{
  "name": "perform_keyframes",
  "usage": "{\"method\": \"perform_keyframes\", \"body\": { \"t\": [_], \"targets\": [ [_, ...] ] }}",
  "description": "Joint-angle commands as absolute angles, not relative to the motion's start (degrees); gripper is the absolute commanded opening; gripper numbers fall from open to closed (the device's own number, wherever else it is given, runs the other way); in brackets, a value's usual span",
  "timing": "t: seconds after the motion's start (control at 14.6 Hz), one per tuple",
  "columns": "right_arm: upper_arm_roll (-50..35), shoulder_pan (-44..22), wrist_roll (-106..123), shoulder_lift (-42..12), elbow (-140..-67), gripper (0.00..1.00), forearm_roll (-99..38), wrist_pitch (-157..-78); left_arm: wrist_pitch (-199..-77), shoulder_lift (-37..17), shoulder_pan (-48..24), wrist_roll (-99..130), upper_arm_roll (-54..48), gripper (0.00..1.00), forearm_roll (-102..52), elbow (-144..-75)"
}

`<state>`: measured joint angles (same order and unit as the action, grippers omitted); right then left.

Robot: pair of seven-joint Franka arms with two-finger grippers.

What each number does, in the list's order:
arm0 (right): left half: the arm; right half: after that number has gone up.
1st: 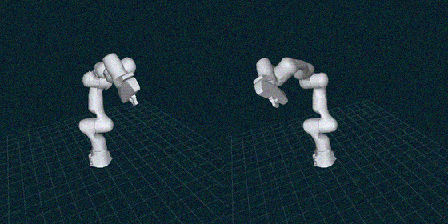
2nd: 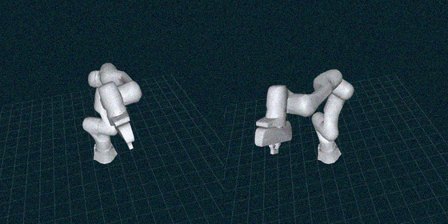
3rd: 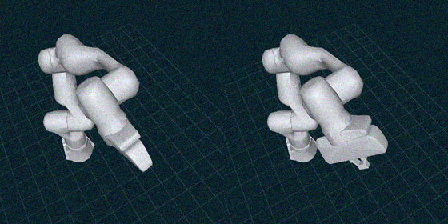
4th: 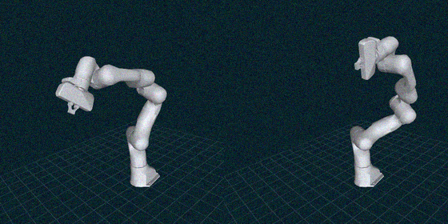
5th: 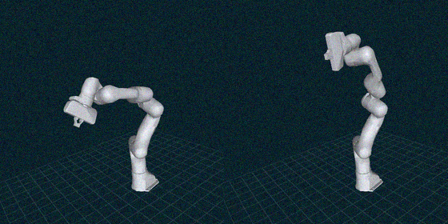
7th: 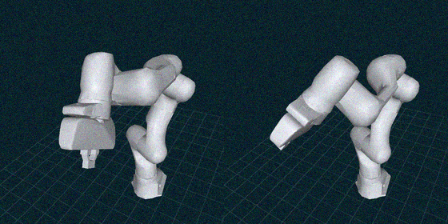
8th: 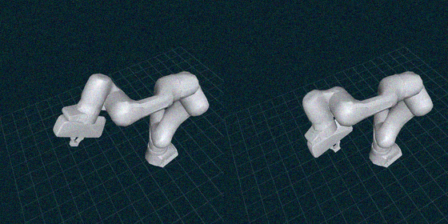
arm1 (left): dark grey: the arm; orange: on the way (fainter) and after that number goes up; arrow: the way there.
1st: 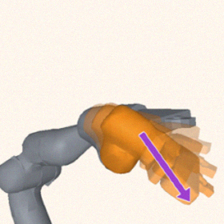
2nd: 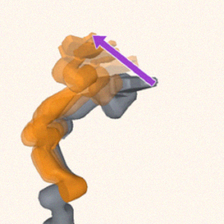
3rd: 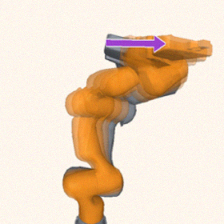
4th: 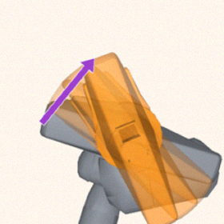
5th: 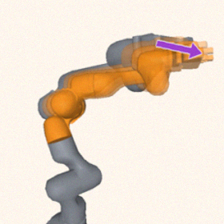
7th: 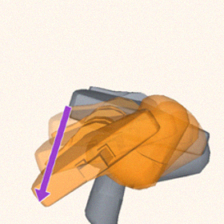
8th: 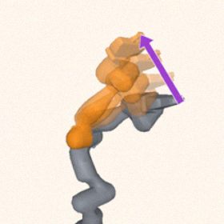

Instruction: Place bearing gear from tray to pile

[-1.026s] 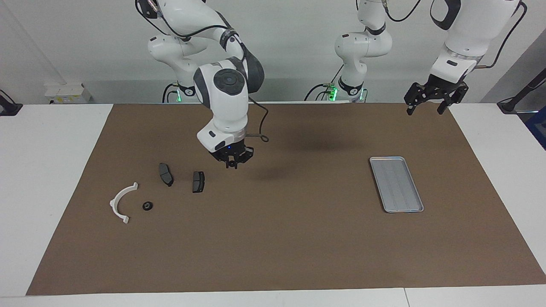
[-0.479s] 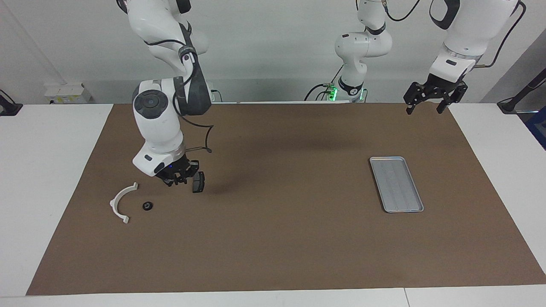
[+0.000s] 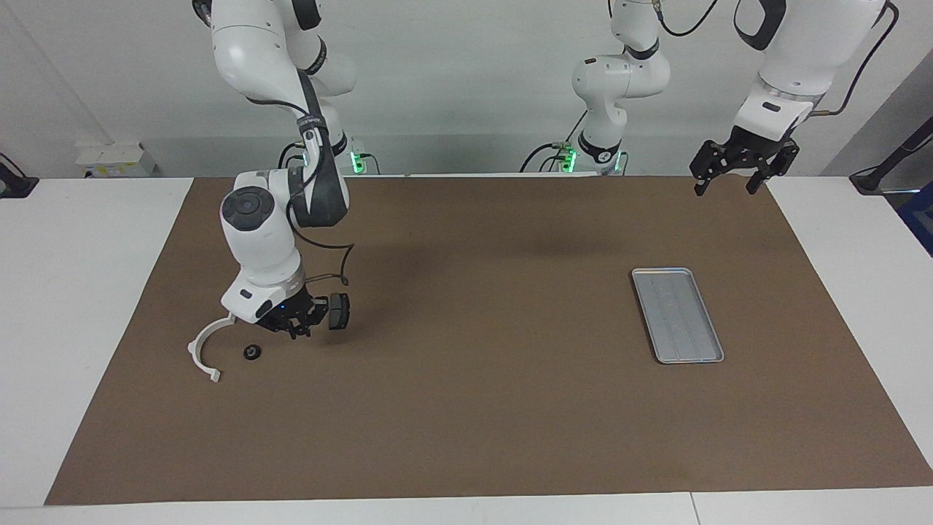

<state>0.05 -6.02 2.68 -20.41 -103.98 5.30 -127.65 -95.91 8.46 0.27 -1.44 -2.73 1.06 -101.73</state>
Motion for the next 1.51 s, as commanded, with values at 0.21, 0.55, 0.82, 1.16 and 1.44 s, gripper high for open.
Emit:
{"method": "perform_keyframes", "body": {
  "t": [0.21, 0.55, 0.82, 1.16, 1.44],
  "targets": [
    [-0.62, -3.35, 6.58, -24.16, -104.68, 0.0, 5.01, -133.32, -97.56, 10.2, -0.44, -0.88, -2.2, 1.0, 0.53, -104.06],
    [-0.7, -2.9, 7.47, -26.19, -104.68, 0.0, 4.92, -136.41, -99.22, 10.9, 0.09, -1.32, -2.2, 1.0, 0.53, -105.9],
    [-0.62, -2.99, 7.21, -26.54, -104.68, 0.0, 4.4, -136.84, -100.37, 11.69, 0.18, -1.32, -2.2, 1.0, 0.53, -107.31],
    [-0.62, -3.08, 7.21, -26.54, -104.77, 0.39, 3.69, -136.76, -101.51, 12.13, 0.18, -1.32, -2.2, 1.0, 0.53, -108.63],
    [-0.62, -3.43, 6.94, -26.37, -104.77, 1.0, 3.69, -136.67, -102.13, 12.39, 0.17, -1.32, -2.2, 1.0, 0.53, -109.16]
  ]
}}
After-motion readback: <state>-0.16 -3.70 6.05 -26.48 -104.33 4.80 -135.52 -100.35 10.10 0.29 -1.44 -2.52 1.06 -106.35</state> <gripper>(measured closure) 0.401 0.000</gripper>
